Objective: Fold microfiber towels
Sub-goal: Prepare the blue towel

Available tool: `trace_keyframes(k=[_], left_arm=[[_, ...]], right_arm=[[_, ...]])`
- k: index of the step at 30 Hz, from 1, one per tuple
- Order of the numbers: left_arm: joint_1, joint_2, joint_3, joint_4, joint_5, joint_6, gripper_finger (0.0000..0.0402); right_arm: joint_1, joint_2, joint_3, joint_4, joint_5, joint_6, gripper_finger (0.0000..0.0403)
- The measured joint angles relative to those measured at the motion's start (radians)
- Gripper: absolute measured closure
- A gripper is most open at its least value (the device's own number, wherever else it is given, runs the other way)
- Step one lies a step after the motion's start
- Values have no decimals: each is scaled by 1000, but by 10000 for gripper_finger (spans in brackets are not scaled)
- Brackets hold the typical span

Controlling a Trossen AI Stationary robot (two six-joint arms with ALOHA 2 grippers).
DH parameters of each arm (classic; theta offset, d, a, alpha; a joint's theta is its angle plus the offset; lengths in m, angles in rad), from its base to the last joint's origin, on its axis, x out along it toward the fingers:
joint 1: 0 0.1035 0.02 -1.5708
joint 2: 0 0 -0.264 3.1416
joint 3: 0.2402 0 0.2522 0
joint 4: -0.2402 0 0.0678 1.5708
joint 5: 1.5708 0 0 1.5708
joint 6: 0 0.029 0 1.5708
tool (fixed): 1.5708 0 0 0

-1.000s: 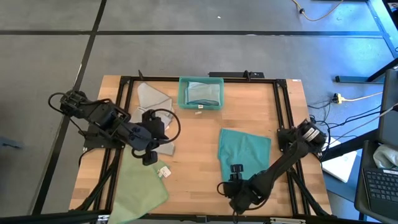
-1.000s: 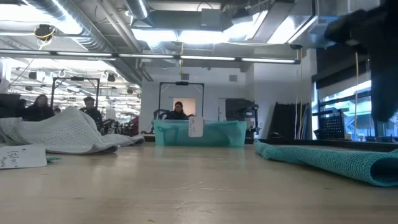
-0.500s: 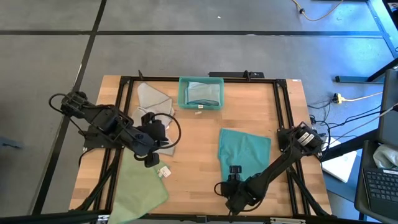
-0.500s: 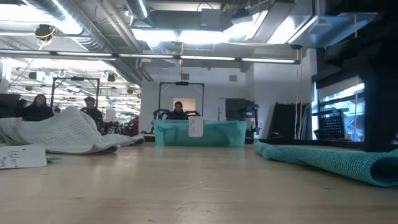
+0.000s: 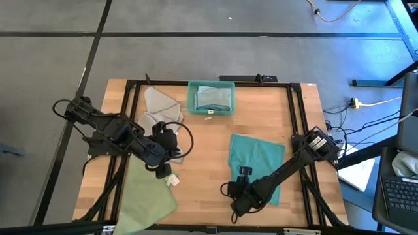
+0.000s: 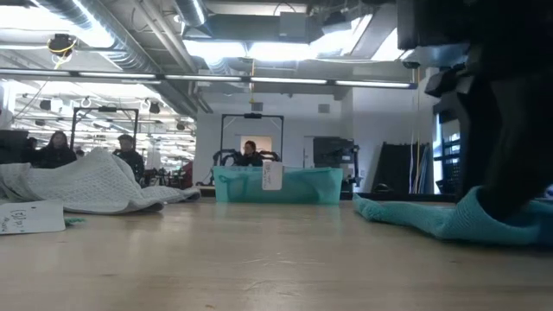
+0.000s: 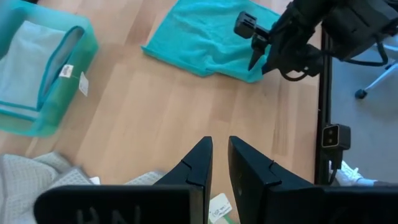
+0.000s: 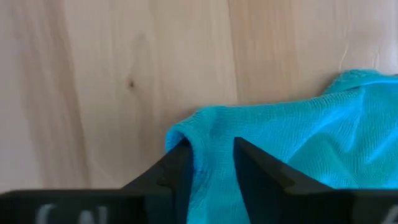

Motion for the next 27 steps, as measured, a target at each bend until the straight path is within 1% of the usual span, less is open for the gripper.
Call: trace_keyframes(k=[5,7,10,18,20,24,27], left_arm=[[0,0,-2,2,0,-10,358],[0,0,-2,7,-1,-11,358],[0,0,-2,7,-7,-11,358],[0,0,-2,26,-24,-56,358],[0,0,-2,44,-25,-59,358],[0,0,-2,74,-36,-60,358],[0,0,-2,87,-37,-62,358]], right_arm=[[0,-1,72,-76,-9,25,377],[0,-1,96,-98,-17,29,393],[0,-1,129,-138,-20,76,392],[0,-1,209,-398,37,309,398],[0,-1,230,-436,47,358,400],[0,-13,275,-457,96,377,400],[0,-38,286,-517,126,476,401]])
